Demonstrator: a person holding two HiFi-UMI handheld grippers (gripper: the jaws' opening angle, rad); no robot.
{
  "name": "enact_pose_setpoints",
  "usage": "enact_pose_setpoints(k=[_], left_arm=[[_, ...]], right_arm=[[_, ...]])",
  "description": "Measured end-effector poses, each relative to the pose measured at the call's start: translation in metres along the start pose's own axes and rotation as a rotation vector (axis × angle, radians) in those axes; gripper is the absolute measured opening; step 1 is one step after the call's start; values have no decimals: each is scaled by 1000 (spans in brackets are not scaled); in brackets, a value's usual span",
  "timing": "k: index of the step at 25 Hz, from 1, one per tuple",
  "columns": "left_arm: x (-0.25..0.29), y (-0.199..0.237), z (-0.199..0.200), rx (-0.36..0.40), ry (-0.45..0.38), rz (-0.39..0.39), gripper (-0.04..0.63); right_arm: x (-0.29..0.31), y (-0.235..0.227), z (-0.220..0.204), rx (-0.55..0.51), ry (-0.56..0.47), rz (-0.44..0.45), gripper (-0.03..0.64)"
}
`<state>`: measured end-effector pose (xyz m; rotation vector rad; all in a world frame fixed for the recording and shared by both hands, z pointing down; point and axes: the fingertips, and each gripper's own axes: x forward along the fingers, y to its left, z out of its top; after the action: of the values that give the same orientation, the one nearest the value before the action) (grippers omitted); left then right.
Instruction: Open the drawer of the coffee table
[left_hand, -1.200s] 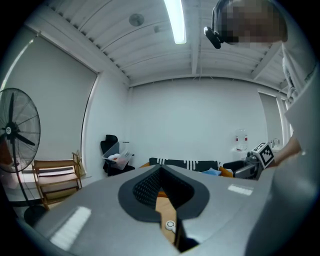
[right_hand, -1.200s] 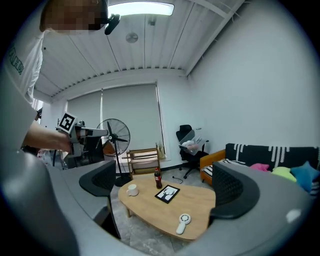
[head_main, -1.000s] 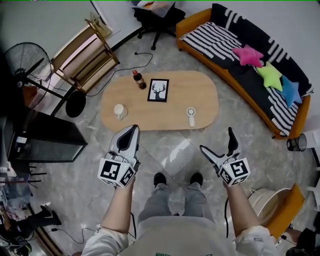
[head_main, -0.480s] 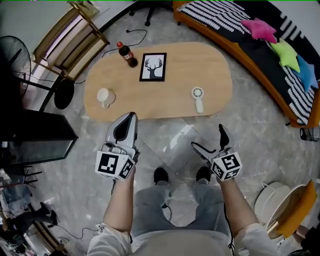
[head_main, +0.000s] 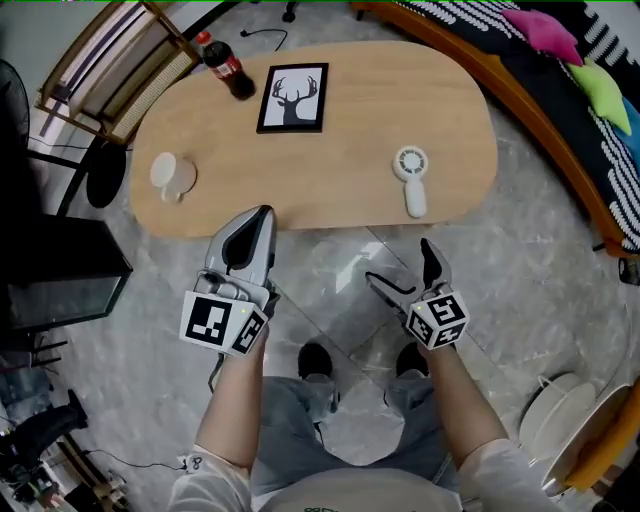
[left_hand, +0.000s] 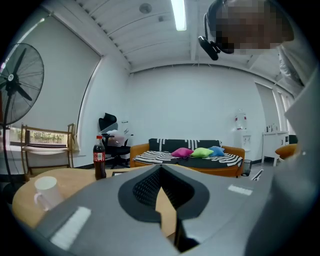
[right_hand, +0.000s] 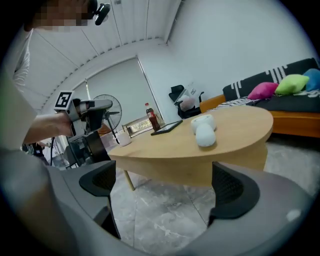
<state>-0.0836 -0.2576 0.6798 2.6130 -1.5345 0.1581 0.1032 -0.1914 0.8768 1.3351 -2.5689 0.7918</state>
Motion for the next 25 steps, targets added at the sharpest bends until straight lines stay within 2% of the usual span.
enact_pose_setpoints(k=[1, 2, 4, 5, 6, 7, 11, 15, 25], left_arm=[[0, 1, -5, 5, 1, -1, -2], [0, 3, -8, 11, 1, -2, -2], [-1, 4, -12, 24, -3, -7, -2], [-1, 4, -14, 32, -6, -11, -2], [-2, 4, -15, 40, -10, -16, -2], [-1, 3, -15, 47, -15, -22, -2], [1, 0, -20, 72, -22, -43, -2], [3, 0, -27, 86, -33, -49, 0], [12, -10, -42, 101, -42, -84, -2]], right_arm=[[7, -3, -8, 64, -19, 23, 588], [12, -7, -14, 186, -64, 66, 588], [20, -18, -17, 552, -231, 195, 572], [22, -25, -18, 716, -320, 249, 537], [24, -32, -20, 817, -388, 276, 535], [27, -38, -27, 863, -430, 283, 535], [43, -50, -55, 919, -477, 292, 537], [61, -62, -69, 916, -485, 303, 535], [104, -80, -58, 896, -543, 365, 518]])
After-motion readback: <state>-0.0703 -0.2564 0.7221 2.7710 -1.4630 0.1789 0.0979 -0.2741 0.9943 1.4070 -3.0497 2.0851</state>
